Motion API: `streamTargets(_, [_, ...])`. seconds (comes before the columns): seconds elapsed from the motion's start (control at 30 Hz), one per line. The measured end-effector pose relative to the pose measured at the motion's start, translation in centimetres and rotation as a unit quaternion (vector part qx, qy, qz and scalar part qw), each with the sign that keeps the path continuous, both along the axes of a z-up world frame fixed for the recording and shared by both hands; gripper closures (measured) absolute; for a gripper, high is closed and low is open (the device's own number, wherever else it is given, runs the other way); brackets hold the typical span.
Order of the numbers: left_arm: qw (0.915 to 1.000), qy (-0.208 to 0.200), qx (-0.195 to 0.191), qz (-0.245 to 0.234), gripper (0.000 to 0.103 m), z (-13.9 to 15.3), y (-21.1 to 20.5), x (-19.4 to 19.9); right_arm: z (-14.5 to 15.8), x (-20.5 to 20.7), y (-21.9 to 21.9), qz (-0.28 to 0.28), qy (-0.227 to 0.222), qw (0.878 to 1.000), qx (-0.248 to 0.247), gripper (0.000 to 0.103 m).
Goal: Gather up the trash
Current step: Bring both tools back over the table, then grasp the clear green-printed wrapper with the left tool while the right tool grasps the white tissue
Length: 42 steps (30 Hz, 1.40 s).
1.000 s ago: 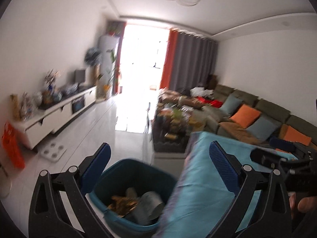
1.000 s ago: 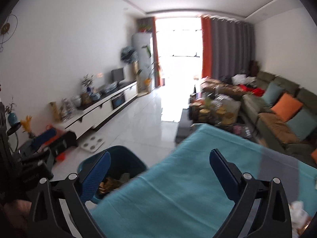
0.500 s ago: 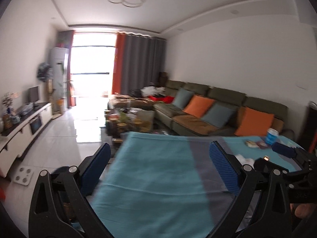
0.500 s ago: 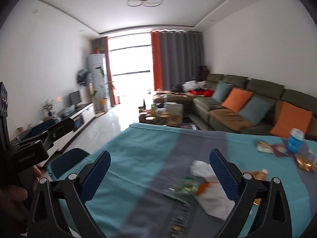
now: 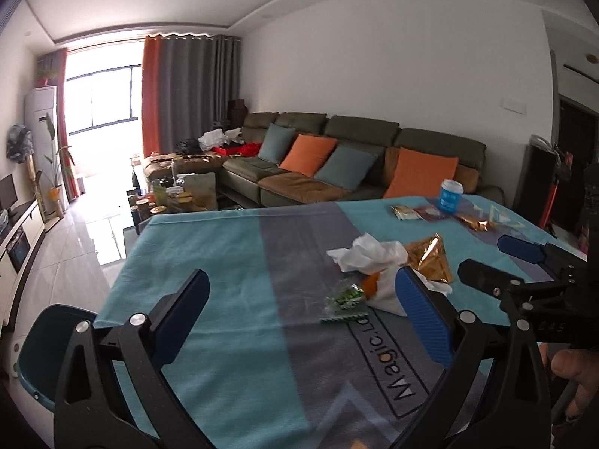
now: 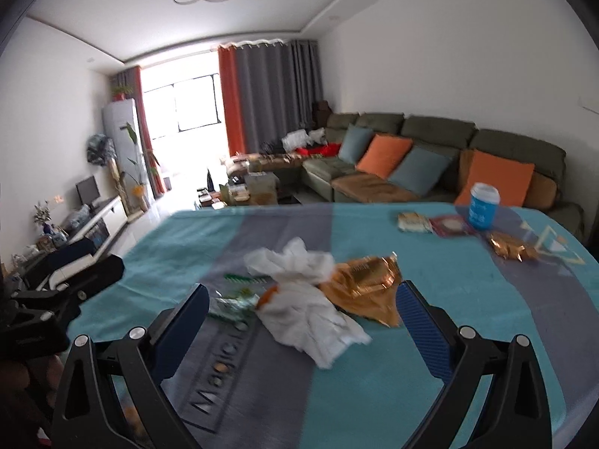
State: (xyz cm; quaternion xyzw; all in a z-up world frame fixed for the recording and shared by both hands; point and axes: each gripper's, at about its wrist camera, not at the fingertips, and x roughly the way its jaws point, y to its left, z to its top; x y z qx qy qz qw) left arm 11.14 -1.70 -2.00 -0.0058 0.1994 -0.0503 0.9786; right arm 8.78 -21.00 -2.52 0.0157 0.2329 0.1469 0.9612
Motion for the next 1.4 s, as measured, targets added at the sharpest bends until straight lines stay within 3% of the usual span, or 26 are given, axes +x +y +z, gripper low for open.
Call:
streamTargets(0.47, [0.9984,0.05,0.0,-0.024,0.005,-2.4,-0.8,4.4,-2.9,3.1,-0.2,-0.004,0.063,0.998,-0.017,0.007])
streamTargets(0.93, [0.9882,0.137,-0.017,-0.067,0.005,-5.1,-2.5,9.5,-5.8,6.2,-0.3,0.007,0.142,0.99,-0.019,0.034])
streamTargets(1.0, [0.9856,0.153,-0.019,-0.071,0.005,-5.6,-2.8,10.4,-6.1,6.4,-0.1,0.011,0.15,0.988,-0.02,0.042])
streamTargets(1.1, [0.982,0.172,-0.03,-0.073,0.011,-6.2,-2.7,11.6,-6.5,6.7,-0.1,0.018,0.161,0.987,-0.012,0.055])
streamTargets(1.17, [0.9786,0.188,-0.029,-0.08,0.028,-6.7,-3.0,12.3,-6.5,6.7,-0.2,0.019,0.16,0.987,-0.008,0.065])
streamTargets(1.27, [0.9733,0.21,-0.027,-0.089,0.045,-7.4,-3.3,13.0,-6.5,6.7,-0.3,0.026,0.163,0.986,-0.002,0.076])
streamTargets(1.4, [0.9707,0.22,-0.02,-0.095,0.055,-8.0,-3.7,13.2,-6.5,6.7,-0.1,0.037,0.165,0.986,0.006,0.09])
